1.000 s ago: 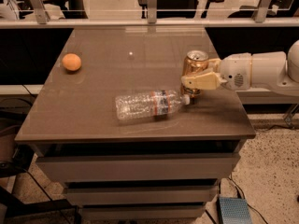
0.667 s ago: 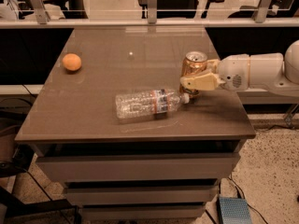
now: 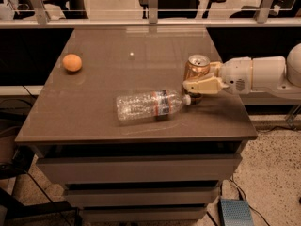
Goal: Move orange can near water bottle
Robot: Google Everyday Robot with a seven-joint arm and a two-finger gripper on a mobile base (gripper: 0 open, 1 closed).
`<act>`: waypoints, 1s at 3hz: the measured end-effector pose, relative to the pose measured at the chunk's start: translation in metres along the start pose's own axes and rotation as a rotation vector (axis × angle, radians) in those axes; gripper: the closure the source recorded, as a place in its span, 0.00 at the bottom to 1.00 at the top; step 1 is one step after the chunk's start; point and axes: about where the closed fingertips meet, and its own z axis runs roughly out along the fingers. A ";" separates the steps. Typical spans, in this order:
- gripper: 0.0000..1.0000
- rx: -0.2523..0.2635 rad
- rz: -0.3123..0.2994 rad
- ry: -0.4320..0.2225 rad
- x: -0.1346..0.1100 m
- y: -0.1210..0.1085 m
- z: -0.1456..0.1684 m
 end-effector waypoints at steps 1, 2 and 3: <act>1.00 -0.014 -0.015 0.008 0.005 -0.006 -0.006; 0.82 -0.012 -0.009 0.019 0.008 -0.014 -0.013; 0.58 -0.013 0.001 0.023 0.011 -0.016 -0.015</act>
Offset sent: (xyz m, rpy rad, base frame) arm 0.0118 -0.0370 -0.0049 -0.0308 0.0132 -0.0012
